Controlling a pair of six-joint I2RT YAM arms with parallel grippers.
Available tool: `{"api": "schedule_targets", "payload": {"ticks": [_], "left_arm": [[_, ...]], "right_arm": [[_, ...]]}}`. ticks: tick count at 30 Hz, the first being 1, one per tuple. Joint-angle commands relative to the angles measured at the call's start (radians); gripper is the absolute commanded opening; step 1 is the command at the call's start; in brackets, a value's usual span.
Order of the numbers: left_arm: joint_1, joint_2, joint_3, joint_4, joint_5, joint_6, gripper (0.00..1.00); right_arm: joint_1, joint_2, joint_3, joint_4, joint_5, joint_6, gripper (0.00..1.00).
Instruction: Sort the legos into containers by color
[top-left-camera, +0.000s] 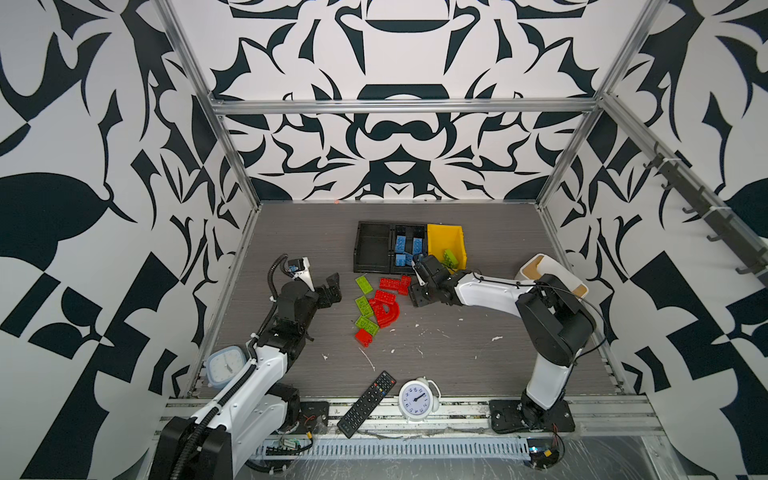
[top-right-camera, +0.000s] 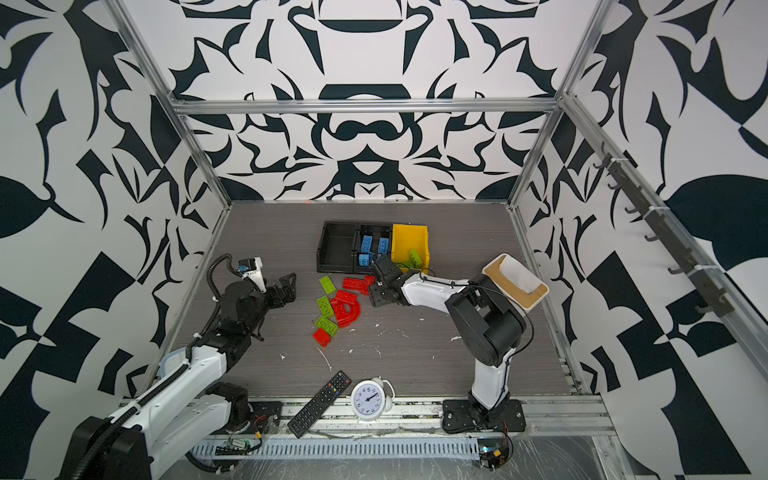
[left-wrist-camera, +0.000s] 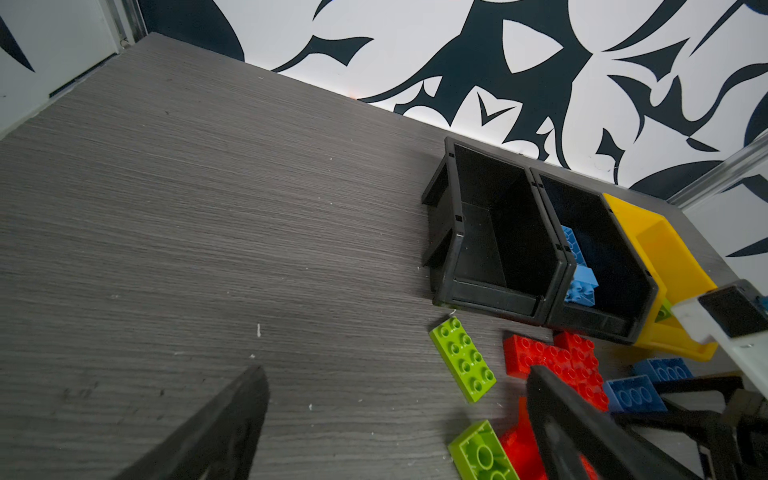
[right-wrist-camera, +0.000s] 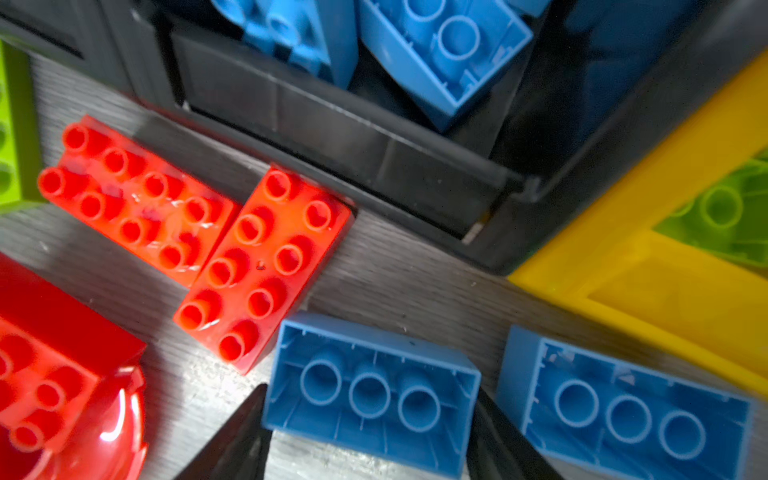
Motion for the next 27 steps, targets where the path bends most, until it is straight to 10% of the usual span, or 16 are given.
{"api": "schedule_targets", "payload": {"ticks": [1, 27], "left_arm": [[0.004, -0.003, 0.024, -0.010, -0.016, -0.001, 1.00], [0.004, -0.001, 0.025, -0.012, -0.004, -0.006, 0.99]], "right_arm": [[0.008, -0.014, 0.013, -0.011, 0.020, -0.007, 0.65], [0.029, -0.163, 0.129, 0.020, 0.045, -0.050, 0.58]]}}
